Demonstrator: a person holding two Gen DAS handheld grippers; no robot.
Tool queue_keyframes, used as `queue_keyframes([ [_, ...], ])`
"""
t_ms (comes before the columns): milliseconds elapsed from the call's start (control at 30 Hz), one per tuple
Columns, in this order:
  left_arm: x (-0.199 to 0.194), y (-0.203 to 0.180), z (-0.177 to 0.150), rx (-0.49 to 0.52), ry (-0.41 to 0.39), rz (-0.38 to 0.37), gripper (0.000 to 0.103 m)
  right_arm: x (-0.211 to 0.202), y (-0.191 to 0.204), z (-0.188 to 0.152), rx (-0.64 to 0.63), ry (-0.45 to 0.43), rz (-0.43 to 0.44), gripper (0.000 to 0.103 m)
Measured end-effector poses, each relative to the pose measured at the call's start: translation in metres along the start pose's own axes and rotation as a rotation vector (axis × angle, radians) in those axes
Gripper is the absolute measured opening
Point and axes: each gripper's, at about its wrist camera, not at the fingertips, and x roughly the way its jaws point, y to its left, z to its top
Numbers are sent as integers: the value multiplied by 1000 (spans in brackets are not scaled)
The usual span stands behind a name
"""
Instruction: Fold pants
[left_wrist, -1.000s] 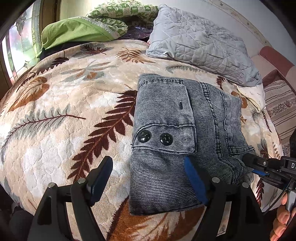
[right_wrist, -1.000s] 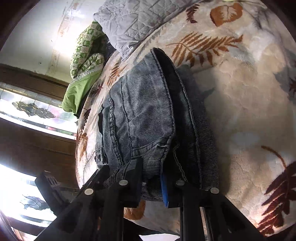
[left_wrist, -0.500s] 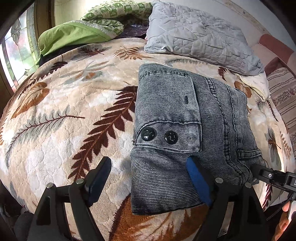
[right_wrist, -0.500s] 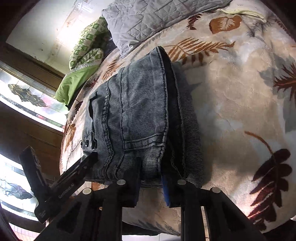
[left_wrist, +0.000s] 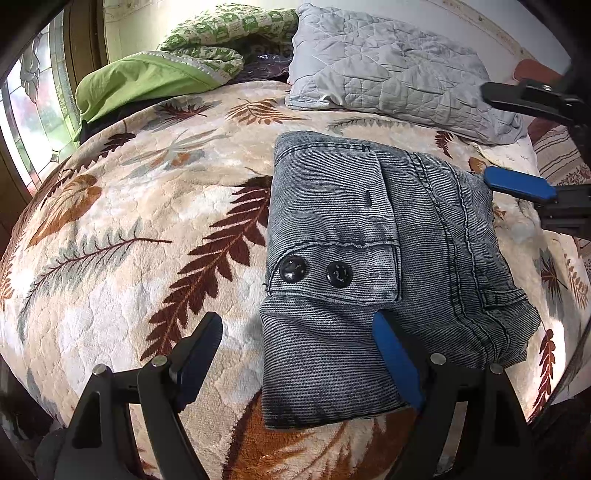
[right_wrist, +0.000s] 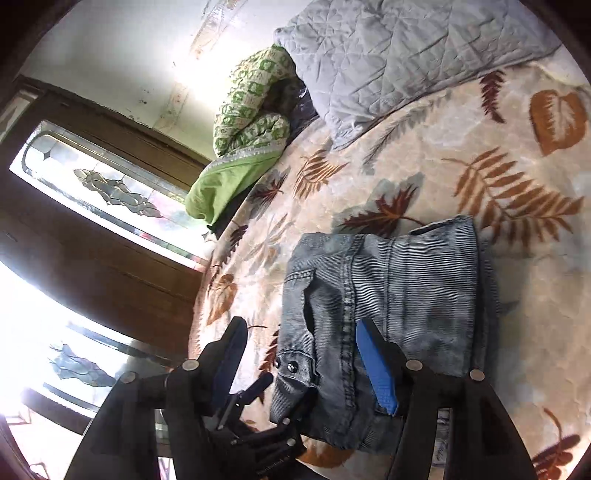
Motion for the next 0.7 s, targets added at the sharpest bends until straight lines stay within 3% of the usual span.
queue_keyframes([
  [67, 0, 0, 0, 1, 2, -1, 85, 26, -14, 14, 28, 37, -8, 65],
  [133, 1, -1, 0, 4, 8, -1, 85, 56, -45, 17, 85, 114, -117, 63],
  [167, 1, -1, 1, 6, 6, 0, 85, 65, -65, 14, 170, 129, -100, 53],
  [267, 1, 0, 2, 4, 11, -6, 85, 57, -61, 11, 176, 89, -101, 50],
  [300, 2, 1, 2, 1, 12, -9, 85, 52, -52, 10, 145, 88, -128, 51],
  [367, 2, 2, 2, -9, 17, -15, 85, 39, -33, 4, 87, 76, -160, 67],
  [533, 1, 3, 2, -10, 18, -12, 85, 10, -22, -33, 42, 64, -116, 70],
  [633, 3, 2, 2, -12, 24, -16, 85, 26, -45, -58, 32, 130, -186, 72],
  [700, 2, 1, 2, -8, 22, -11, 85, 21, -50, -61, 43, 79, -153, 72],
])
